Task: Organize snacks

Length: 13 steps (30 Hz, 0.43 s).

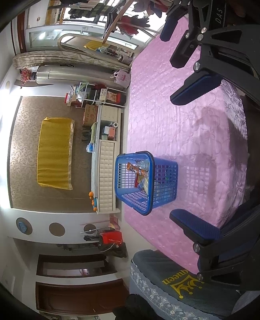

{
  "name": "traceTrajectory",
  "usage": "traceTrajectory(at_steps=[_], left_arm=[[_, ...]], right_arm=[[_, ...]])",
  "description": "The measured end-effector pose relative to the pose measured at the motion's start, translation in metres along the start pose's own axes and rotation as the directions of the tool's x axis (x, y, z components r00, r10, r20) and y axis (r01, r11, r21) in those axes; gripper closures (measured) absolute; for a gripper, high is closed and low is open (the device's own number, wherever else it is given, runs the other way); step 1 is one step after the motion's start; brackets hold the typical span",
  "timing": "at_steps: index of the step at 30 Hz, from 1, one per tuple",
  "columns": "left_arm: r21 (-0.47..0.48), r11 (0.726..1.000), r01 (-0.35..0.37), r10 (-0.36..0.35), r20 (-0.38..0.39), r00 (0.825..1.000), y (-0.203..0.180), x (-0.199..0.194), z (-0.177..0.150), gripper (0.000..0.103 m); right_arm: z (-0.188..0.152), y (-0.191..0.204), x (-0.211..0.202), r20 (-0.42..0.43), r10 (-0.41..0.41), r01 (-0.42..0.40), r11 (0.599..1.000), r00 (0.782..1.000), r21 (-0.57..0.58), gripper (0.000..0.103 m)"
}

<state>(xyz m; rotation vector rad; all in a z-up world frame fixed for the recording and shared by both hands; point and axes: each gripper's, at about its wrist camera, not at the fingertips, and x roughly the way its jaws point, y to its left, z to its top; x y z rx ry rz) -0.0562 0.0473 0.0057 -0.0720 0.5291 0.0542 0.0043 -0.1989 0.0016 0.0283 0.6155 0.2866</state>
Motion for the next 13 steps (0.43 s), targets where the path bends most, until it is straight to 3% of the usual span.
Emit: traceTrajectory(at_steps=[13], left_arm=[[0.000, 1.000, 0.002, -0.002, 0.000, 1.000, 0.0003, -0.0039, -0.0003, 0.000]], right_arm=[[-0.0010, 0.0013, -0.0053, 0.007, 0.002, -0.002, 1.000, 1.000, -0.003, 0.000]])
